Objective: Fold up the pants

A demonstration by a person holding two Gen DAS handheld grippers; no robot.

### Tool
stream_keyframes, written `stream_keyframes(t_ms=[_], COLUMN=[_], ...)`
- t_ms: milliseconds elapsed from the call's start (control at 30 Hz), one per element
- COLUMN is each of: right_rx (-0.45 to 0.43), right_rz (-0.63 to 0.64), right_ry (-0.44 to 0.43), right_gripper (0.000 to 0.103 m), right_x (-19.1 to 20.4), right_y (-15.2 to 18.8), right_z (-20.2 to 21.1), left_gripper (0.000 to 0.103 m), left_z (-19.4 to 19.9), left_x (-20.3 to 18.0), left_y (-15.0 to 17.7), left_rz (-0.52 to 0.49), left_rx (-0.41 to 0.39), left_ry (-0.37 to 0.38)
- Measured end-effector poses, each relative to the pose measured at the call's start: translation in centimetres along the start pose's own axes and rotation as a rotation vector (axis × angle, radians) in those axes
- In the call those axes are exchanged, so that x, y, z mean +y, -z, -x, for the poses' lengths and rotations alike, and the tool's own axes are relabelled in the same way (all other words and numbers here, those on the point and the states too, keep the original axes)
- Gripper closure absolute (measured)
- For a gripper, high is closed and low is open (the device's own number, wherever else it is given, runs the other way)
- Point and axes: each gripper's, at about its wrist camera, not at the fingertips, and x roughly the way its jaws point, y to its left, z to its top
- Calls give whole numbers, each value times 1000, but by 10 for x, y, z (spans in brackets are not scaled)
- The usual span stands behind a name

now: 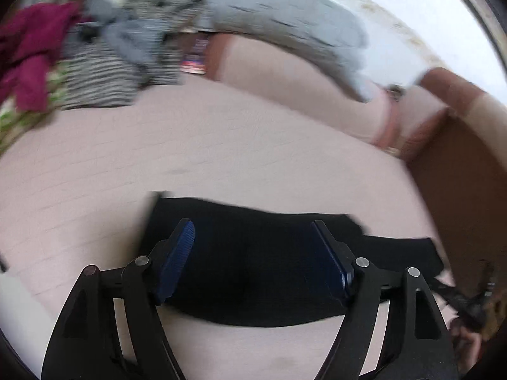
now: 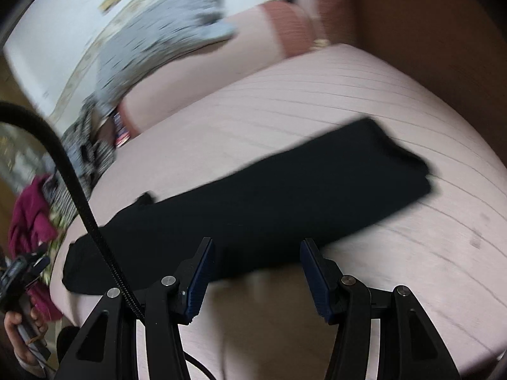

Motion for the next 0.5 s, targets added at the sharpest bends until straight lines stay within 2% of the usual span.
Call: stream_keyframes(t_ms=[67, 200, 267, 400, 500], right_rx=[-14, -67, -82, -110, -137], right_rz=[-60, -178, -198, -240, -253], right_ry=[7, -58, -67, -107, -125], right_gripper=[50, 50, 50, 49, 49], right_x=[-22, -53, -59, -70, -73], right_y=[0, -8, -12, -15, -10], right_z=[6, 11, 11, 8, 11], left_gripper=[27, 27, 27, 27, 28], left_z=[-20, -81, -105, -156, -192], left_x=[-30, -113, -149, -231, -282], left_y=[-4, -2, 0, 1, 6], left_rz=[-47, -207, -284, -387, -475], left_rx=[61, 208, 249, 377, 466], left_ry=[96, 241, 293, 481, 552])
